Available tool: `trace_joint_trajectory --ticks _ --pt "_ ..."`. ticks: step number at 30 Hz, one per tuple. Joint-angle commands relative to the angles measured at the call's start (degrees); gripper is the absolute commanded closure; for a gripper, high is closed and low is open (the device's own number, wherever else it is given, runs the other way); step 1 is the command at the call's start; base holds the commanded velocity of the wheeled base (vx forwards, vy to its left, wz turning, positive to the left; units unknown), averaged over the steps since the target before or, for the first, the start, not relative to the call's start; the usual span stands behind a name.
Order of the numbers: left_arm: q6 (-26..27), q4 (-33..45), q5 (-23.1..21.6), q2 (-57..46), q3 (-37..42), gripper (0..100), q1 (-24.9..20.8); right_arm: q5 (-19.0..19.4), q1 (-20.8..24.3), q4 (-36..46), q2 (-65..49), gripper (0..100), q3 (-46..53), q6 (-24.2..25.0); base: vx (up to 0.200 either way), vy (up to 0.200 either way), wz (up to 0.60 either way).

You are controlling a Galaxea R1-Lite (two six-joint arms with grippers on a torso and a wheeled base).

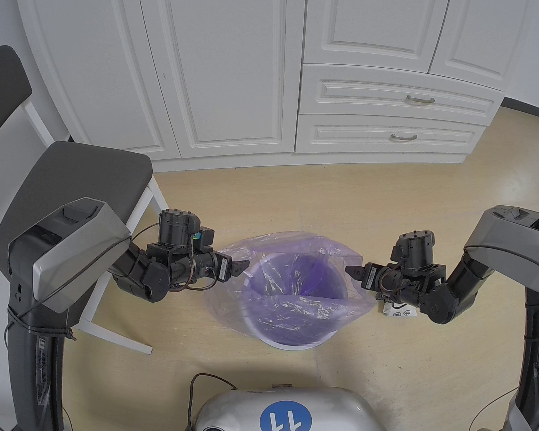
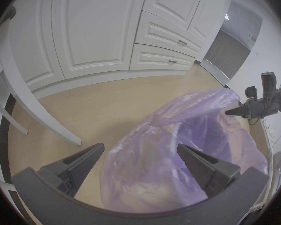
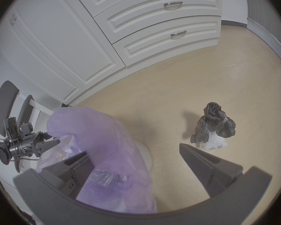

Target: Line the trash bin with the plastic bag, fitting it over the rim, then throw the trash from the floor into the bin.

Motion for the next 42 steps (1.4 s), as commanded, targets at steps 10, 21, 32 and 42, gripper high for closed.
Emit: trace_joint_trajectory --ticks 10,21,32,42 --pt "-4.75 -1.17 2.44 4.0 -6.29 0 2.35 -4.0 -1.4 -0.84 6.8 0 -7.98 5.41 0.0 0.0 0.0" --pt "-8.44 -1.26 3.85 11.3 -14.99 0 3.49 -6.98 -2.01 0.04 14.36 0 -15.98 7.69 0.0 0.0 0.0" --pt "-9.67 -0.29 6.92 17.27 -20.96 0 4.19 -7.16 -2.36 11.73 15.32 0 -20.29 7.96 0.0 0.0 0.0" --pt "-9.23 -0.12 7.01 16.74 -18.24 0 6.92 -7.51 -2.63 14.98 14.62 0 -19.76 7.52 0.0 0.0 0.0"
